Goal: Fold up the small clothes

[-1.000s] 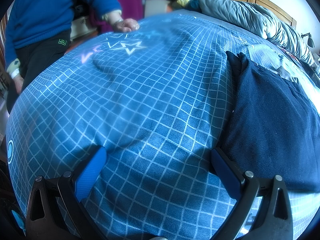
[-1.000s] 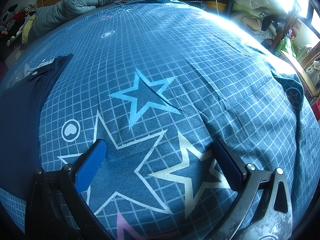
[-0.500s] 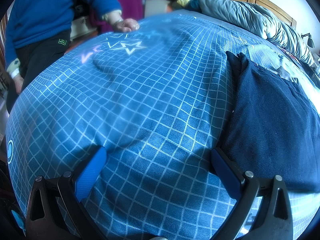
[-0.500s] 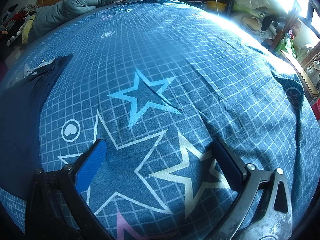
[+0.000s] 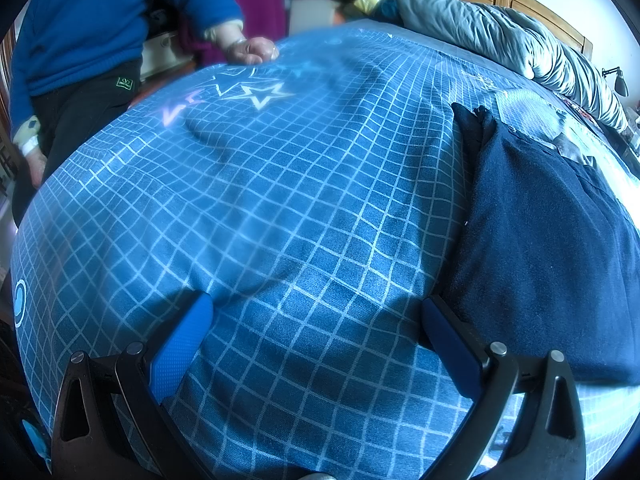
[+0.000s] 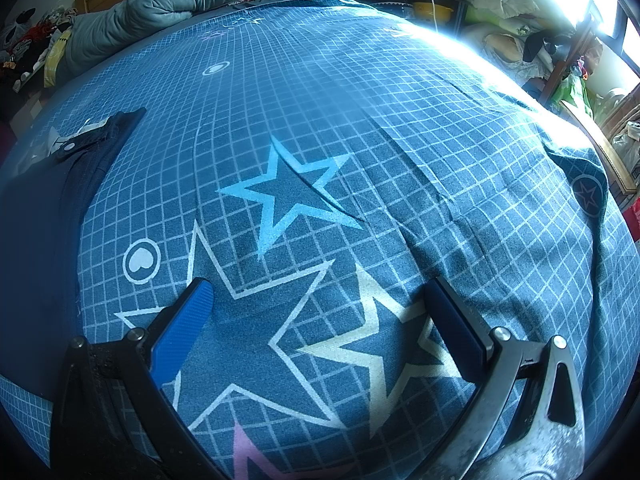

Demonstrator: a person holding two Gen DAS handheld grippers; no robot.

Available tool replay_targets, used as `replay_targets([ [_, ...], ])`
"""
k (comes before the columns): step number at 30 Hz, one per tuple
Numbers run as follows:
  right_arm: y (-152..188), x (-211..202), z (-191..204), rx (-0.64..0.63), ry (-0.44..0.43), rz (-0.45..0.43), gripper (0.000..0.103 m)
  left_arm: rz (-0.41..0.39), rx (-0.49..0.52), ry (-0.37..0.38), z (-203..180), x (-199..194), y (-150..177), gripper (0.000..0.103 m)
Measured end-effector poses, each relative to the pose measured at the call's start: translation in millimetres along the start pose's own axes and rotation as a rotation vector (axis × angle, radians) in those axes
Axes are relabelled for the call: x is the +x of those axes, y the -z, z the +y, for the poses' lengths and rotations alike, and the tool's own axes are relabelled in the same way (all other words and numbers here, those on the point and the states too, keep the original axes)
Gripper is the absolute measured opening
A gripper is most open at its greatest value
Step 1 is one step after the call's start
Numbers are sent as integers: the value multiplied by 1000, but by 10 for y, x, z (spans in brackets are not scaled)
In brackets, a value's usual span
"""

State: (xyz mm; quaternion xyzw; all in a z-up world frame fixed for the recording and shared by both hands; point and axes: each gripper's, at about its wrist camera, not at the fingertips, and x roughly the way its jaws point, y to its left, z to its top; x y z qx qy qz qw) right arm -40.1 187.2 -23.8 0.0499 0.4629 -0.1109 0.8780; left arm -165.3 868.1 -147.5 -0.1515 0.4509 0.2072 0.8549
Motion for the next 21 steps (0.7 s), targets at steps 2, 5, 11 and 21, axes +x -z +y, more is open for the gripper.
replay_targets([
  [2,3,-3,3,0,0,0,103,0,-1,1,0,0,0,103],
  [5,3,-3,1,0,0,0,103,0,0,0,-4,2,0,103],
  [11,0,-2,-1,1,-1,0,103,-3,-7,3,-3,2,2,103],
  [21,3,-4,-10,2,-3,-1,103,-8,-11,25,-8,-120,46,101],
])
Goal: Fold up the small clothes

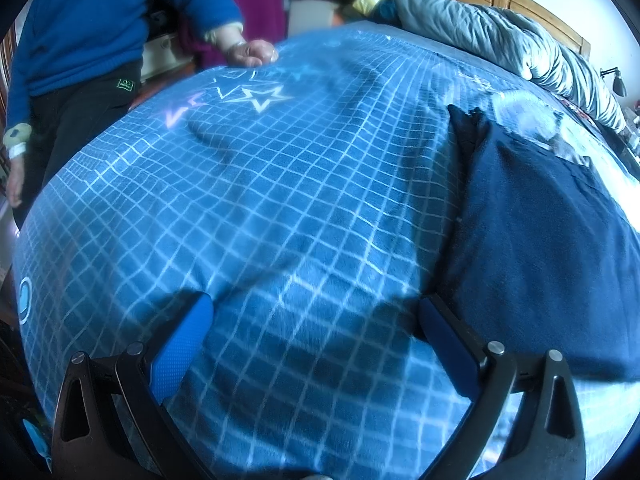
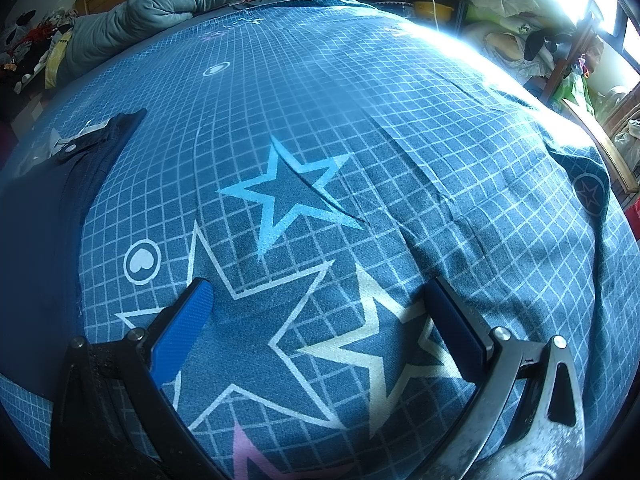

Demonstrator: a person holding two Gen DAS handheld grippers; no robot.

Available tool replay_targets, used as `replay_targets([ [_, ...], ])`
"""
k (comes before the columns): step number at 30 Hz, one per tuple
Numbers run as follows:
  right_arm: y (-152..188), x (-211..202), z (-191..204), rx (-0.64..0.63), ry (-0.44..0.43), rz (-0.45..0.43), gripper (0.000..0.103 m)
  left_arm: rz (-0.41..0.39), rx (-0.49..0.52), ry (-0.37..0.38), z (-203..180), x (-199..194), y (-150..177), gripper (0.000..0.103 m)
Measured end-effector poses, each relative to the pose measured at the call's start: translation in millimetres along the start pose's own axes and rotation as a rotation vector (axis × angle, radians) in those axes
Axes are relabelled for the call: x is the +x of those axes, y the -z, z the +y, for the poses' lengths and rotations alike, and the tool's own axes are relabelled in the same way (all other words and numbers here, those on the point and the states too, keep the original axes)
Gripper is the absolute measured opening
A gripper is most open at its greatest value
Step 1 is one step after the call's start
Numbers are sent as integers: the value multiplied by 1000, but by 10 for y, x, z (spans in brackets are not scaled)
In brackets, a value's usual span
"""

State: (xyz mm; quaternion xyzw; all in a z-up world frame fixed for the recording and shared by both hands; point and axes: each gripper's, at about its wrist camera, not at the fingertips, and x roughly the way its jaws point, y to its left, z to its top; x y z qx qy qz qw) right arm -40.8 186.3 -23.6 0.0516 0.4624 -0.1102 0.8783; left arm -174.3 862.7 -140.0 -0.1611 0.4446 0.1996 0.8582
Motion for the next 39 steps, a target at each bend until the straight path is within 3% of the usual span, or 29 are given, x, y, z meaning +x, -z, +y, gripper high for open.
replay_targets([
  [4,1,0,-11,0,0,0,103,18,-51,129,19,-303,203,96],
  [9,-8,12,2,-3,2,0,103,36,-189,447,-89,-640,460,80],
  [11,-11,13,4,-1,-1,0,103,74,-239,561,-176,-578,463,62],
  [12,-13,15,12,0,-2,-1,103,94,-263,608,-213,-521,446,59],
  [16,-11,16,27,3,-5,-2,103,135,-345,712,-376,-319,346,56],
  [19,-10,12,3,2,-4,-2,103,186,-446,677,-387,-90,358,49],
  [23,-15,18,-9,1,-3,-2,103,151,-575,727,-287,66,321,45],
  [29,-6,-2,16,-3,9,0,103,95,-583,740,-345,271,121,45],
  [33,20,-75,68,-9,4,22,103,65,-571,709,-392,375,-49,44],
  [34,33,-119,86,-12,6,38,101,57,-553,693,-428,385,-95,44],
  [36,67,-281,159,-33,-3,50,89,35,-505,666,-511,390,-192,42],
  [39,86,-695,366,-76,-37,11,86,11,-463,631,-535,397,-235,23],
])
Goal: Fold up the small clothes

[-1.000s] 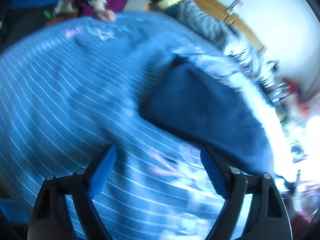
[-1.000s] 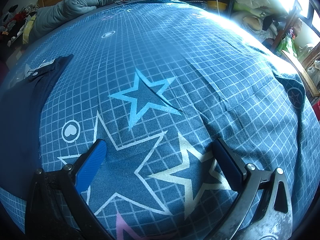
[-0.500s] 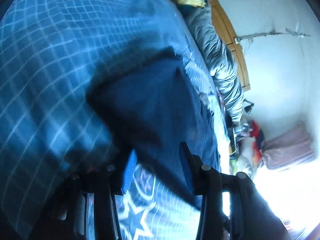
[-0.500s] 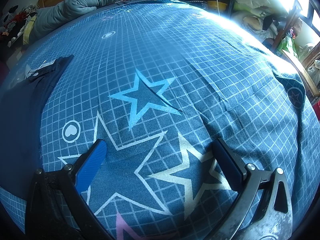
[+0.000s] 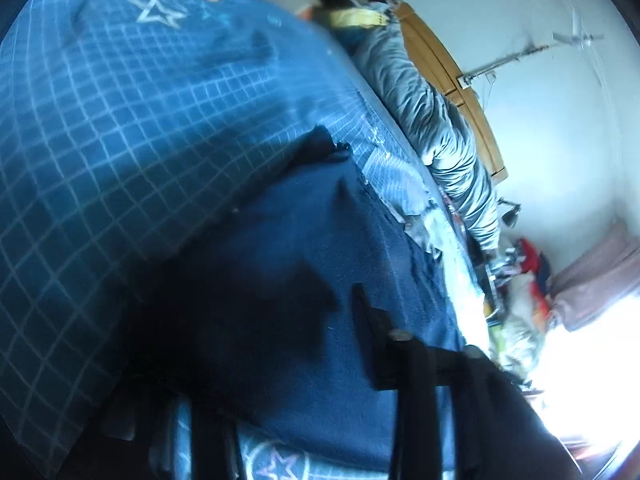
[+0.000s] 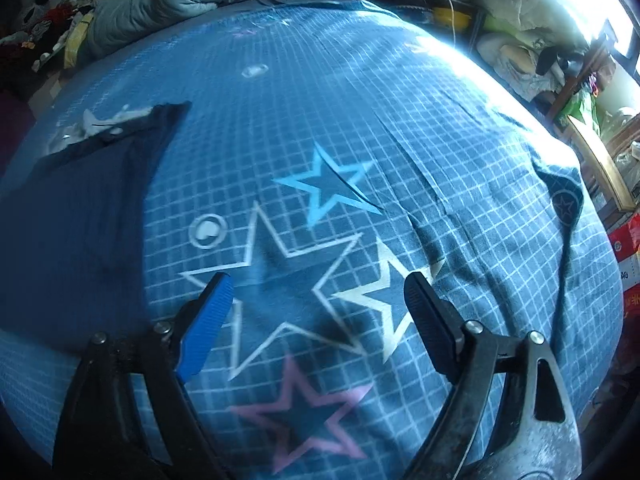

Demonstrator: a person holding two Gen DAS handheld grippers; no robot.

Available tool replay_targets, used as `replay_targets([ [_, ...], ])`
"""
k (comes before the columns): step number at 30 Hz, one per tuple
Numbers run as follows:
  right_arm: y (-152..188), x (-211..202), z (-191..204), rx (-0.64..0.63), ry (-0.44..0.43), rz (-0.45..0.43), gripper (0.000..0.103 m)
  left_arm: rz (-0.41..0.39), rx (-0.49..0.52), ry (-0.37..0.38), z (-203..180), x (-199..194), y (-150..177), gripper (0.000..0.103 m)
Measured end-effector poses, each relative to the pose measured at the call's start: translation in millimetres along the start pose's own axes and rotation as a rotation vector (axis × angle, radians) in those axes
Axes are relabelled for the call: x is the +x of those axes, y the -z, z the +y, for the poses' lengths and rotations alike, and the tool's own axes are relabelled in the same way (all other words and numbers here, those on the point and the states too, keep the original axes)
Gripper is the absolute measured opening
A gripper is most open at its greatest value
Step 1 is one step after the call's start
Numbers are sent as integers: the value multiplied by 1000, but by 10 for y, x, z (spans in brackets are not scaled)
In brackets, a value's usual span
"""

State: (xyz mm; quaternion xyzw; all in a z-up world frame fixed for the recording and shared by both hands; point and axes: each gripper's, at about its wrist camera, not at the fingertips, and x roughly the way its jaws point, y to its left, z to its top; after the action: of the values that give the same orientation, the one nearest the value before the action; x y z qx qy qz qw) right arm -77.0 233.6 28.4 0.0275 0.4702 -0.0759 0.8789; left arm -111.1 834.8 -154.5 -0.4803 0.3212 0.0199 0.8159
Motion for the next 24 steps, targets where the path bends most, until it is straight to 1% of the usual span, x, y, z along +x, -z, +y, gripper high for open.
replay_targets([
  [1,-21,-178,139,-16,-30,-24,86,-7,6,-6,4,-3,-5,18],
  [2,-56,-318,287,-37,-62,-44,86,-20,18,-14,-12,-18,-1,16],
  [3,-102,-437,463,-64,-97,-63,87,-37,51,-25,-64,-42,15,13],
  [4,-167,-532,675,-94,-136,-75,88,-56,114,-45,-167,-61,40,10],
  [6,-354,-638,1171,-145,-235,-75,90,-87,283,-85,-442,-73,149,10],
  [7,-459,-655,1448,-167,-300,-65,91,-96,360,-103,-564,-73,222,10],
  [9,-652,-601,2074,-226,-424,-25,94,-110,493,-150,-751,-48,381,10],
  [10,-743,-549,2470,-263,-484,1,94,-116,534,-165,-808,-32,429,10],
  [11,-798,-482,2790,-293,-525,26,94,-124,566,-176,-858,-38,464,10],
  [13,-879,-325,3457,-361,-612,89,94,-129,595,-178,-895,-55,495,13],
  [16,-918,-166,4474,-466,-702,171,94,-136,626,-197,-942,-48,551,14],
  [17,-929,-128,4784,-495,-719,193,93,-139,644,-206,-972,-40,587,14],
  [19,-940,-37,5273,-538,-746,235,93,-150,682,-226,-1051,-14,657,14],
  [20,-933,31,5484,-561,-742,255,93,-156,704,-233,-1093,-4,690,14],
  [21,-892,77,5639,-580,-725,265,93,-158,722,-240,-1122,11,713,14],
  [22,-877,142,5786,-600,-708,278,93,-158,741,-250,-1145,35,740,17],
  [23,-843,207,5892,-613,-683,290,93,-156,763,-256,-1176,61,769,24],
  [24,-816,266,5972,-621,-662,303,93,-155,787,-264,-1206,79,802,25],
])
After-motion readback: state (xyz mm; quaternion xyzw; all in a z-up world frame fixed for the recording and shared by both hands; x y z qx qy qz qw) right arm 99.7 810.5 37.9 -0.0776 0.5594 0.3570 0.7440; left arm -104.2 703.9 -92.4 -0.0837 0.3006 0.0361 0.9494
